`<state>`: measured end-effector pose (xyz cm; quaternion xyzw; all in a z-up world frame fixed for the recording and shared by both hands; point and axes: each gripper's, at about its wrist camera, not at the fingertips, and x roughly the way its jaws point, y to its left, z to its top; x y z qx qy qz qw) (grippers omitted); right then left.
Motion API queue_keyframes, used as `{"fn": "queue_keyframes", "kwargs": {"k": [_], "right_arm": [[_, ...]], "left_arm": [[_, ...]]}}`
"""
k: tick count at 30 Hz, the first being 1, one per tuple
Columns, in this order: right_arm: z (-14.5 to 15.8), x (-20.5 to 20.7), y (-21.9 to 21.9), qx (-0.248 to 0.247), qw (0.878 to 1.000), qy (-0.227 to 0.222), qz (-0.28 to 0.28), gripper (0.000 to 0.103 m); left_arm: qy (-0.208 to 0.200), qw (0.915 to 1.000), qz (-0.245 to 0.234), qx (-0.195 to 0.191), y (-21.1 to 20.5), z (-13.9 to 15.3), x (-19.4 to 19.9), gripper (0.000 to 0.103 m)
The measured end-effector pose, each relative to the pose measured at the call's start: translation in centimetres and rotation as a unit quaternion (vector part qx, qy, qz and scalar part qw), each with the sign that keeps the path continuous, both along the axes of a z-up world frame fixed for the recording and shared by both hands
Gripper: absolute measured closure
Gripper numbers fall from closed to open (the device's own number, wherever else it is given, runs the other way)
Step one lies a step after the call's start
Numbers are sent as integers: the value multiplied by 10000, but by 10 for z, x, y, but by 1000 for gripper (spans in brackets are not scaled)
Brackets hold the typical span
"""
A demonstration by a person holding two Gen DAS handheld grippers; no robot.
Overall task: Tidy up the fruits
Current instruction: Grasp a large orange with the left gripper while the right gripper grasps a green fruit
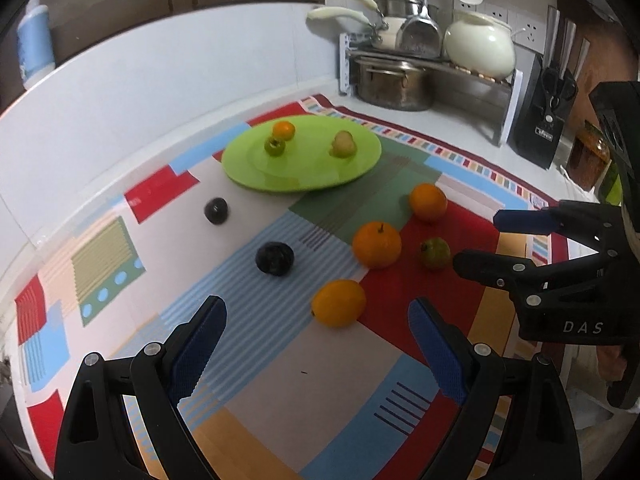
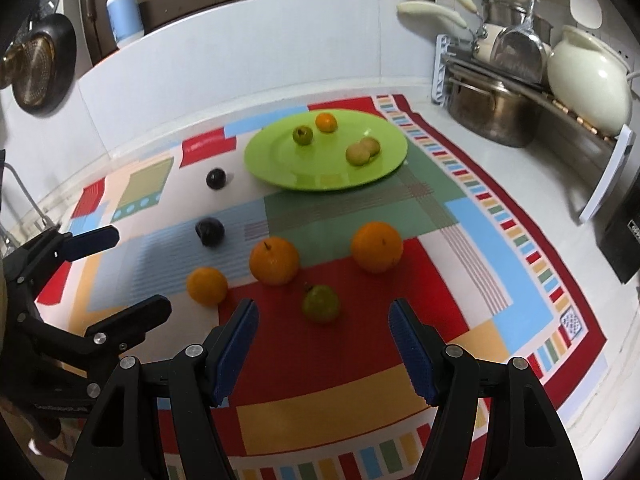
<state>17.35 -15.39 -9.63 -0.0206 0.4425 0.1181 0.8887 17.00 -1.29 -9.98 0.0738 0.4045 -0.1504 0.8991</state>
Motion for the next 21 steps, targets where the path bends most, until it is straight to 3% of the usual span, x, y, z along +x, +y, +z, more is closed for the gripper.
{"fn": "queue_keyframes", "kwargs": {"k": [10, 21], "right_arm": [[-17, 9, 2, -8, 9998, 158, 96, 40], [-29, 23, 4, 16, 9993, 300, 200, 54]], "left_arm": [[131, 9998, -135, -37, -7, -18, 13, 15], [407, 9987, -198, -230, -11, -29, 27, 41]]}}
